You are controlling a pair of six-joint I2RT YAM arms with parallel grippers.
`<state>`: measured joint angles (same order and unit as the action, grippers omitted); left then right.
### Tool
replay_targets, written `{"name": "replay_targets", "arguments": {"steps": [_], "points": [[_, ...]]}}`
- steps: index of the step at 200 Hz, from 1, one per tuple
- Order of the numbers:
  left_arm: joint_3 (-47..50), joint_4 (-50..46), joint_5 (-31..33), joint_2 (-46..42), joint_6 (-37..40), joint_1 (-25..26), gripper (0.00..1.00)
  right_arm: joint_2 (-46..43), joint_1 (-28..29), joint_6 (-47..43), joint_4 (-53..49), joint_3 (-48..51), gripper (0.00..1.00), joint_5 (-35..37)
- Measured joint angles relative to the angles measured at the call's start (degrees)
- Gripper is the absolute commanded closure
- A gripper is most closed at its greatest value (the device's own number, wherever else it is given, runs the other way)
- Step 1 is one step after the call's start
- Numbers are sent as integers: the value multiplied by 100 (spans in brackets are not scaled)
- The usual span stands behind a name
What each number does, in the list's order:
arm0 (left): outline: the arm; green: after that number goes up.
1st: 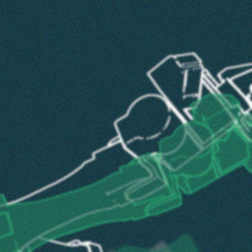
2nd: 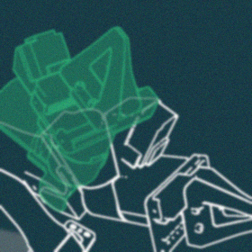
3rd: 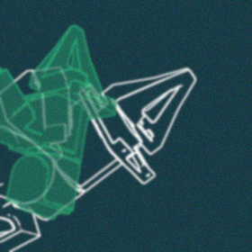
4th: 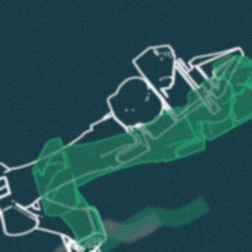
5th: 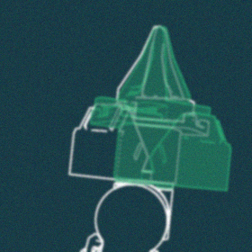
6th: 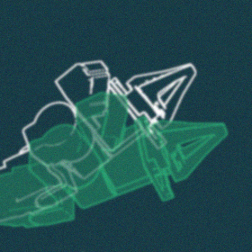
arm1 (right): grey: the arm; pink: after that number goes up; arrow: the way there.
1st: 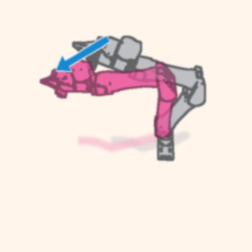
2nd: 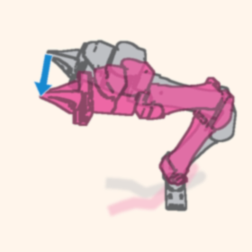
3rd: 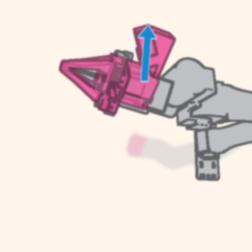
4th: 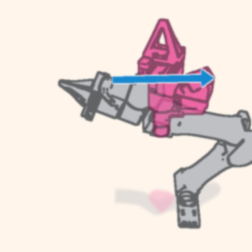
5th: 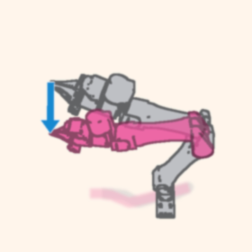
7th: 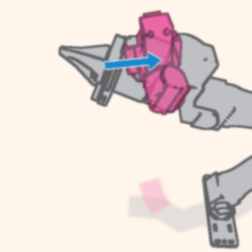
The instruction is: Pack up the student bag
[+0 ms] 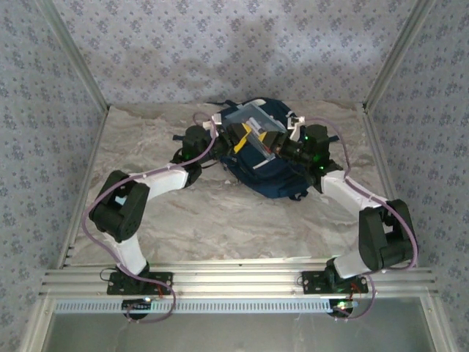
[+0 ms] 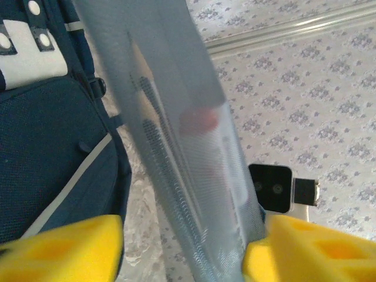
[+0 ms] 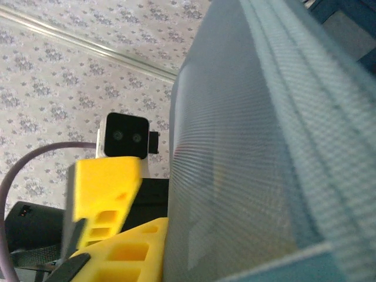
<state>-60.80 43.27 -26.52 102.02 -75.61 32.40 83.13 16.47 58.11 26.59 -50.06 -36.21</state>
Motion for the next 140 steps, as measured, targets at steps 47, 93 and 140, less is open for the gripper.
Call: {"name": "replay_targets", "arguments": {"steps": [47,93,140], "points": [[-2,-704,63,-111,575,4,10,-584,-505,-232,-428,238,81,0],[-1095,-3456,570,-234,2669,306,13,-1515,-1482,-918,-1718,317,82,142],[-3038,-5652,1252,636,4728,933,20,-2111,-2439,-1508,-3005,470,83,348]]}}
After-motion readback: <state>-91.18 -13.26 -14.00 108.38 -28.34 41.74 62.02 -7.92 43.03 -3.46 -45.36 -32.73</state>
